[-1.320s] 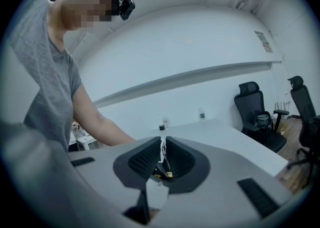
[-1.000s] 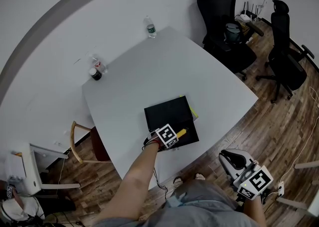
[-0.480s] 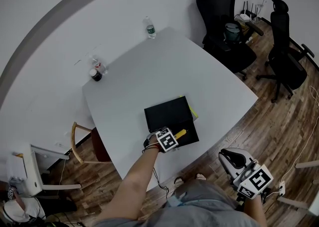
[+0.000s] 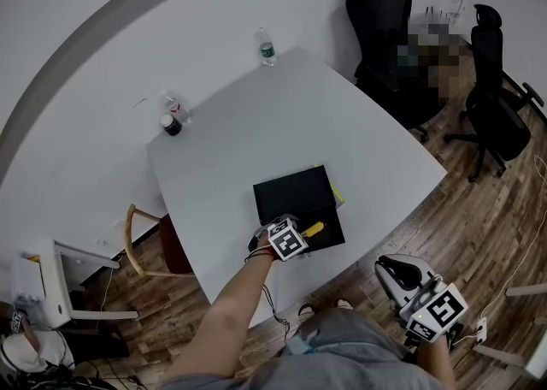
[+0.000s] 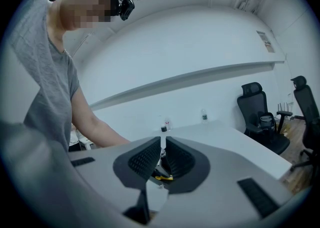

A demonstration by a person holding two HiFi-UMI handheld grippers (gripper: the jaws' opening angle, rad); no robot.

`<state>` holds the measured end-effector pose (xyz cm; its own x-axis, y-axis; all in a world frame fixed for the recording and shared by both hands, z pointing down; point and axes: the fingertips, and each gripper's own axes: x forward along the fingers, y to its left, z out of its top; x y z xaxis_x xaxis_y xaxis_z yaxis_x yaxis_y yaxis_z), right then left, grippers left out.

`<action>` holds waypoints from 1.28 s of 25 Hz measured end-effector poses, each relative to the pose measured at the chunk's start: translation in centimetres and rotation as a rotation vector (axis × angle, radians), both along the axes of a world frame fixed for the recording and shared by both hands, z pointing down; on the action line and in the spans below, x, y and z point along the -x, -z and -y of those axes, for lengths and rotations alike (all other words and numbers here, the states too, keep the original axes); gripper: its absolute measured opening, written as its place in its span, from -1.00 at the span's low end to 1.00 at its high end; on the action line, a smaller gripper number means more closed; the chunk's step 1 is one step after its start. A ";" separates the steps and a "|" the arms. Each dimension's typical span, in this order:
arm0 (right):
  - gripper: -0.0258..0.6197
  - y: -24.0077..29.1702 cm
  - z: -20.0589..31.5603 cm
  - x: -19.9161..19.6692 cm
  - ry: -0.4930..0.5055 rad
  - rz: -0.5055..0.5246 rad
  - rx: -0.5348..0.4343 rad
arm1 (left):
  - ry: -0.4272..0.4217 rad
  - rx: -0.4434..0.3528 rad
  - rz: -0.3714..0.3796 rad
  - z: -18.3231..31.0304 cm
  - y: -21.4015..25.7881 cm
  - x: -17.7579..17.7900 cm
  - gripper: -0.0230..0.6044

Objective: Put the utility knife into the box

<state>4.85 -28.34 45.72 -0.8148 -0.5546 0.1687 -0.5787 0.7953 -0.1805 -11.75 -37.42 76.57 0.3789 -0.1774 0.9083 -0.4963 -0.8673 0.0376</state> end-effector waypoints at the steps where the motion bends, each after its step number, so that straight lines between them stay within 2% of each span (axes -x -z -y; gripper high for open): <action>1: -0.78 0.0 0.0 0.1 0.003 0.001 -0.001 | 0.001 -0.001 -0.003 0.0 0.2 0.0 -0.23; 6: -0.78 0.2 -0.2 0.4 0.013 0.004 -0.007 | -0.007 -0.014 -0.020 -0.4 1.2 -0.2 -0.23; 9: -0.78 0.3 -0.2 0.7 0.022 0.006 -0.010 | -0.009 -0.053 -0.032 -0.2 2.3 -0.3 -0.23; 11: -0.78 0.3 -0.3 0.8 0.027 0.007 -0.013 | -0.005 -0.081 -0.039 0.0 3.2 -0.3 -0.23; 18: -0.78 0.8 -0.7 1.2 0.044 0.015 -0.024 | 0.022 -0.106 -0.064 -0.4 5.1 0.1 -0.23; 25: -0.78 1.2 -0.8 1.4 0.060 0.012 -0.029 | 0.083 -0.145 -0.164 -0.8 8.4 -0.5 -0.23; 32: -0.78 1.8 -0.9 2.6 0.096 0.023 -0.044 | 0.105 -0.204 -0.212 -1.6 11.5 -0.3 -0.23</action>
